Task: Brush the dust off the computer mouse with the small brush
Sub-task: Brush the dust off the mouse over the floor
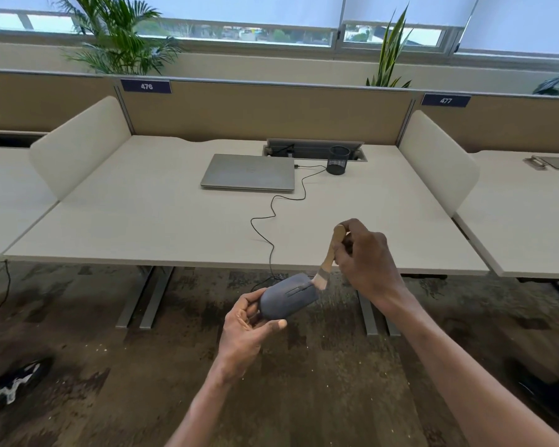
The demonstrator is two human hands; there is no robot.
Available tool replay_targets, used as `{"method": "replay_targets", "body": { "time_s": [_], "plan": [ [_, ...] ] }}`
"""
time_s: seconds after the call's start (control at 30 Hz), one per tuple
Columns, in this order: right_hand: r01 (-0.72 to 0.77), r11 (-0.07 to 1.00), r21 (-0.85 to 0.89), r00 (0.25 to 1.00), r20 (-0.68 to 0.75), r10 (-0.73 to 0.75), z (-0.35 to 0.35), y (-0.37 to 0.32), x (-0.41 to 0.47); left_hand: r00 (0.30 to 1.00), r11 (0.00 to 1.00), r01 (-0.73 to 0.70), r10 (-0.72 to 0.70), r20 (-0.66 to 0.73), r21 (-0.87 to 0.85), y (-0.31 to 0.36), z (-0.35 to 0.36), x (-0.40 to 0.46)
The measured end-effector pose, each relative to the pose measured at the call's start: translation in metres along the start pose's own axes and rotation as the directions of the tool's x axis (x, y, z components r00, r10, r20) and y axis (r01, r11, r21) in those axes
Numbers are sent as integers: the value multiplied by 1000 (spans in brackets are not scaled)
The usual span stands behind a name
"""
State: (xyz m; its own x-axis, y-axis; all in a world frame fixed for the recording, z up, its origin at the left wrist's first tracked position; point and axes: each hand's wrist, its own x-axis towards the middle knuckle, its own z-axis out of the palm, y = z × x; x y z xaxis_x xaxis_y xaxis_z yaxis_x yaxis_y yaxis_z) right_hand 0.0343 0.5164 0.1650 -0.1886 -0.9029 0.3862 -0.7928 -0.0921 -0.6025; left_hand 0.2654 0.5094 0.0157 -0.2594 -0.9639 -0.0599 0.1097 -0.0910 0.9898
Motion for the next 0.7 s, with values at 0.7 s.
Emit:
{"method": "replay_targets", "body": {
  "time_s": [0.7],
  "plan": [
    [287,955,72,949,114,-293,-6,-20,-16,997,1000,21,-22,-80,-11,6,2,3]
  ]
}}
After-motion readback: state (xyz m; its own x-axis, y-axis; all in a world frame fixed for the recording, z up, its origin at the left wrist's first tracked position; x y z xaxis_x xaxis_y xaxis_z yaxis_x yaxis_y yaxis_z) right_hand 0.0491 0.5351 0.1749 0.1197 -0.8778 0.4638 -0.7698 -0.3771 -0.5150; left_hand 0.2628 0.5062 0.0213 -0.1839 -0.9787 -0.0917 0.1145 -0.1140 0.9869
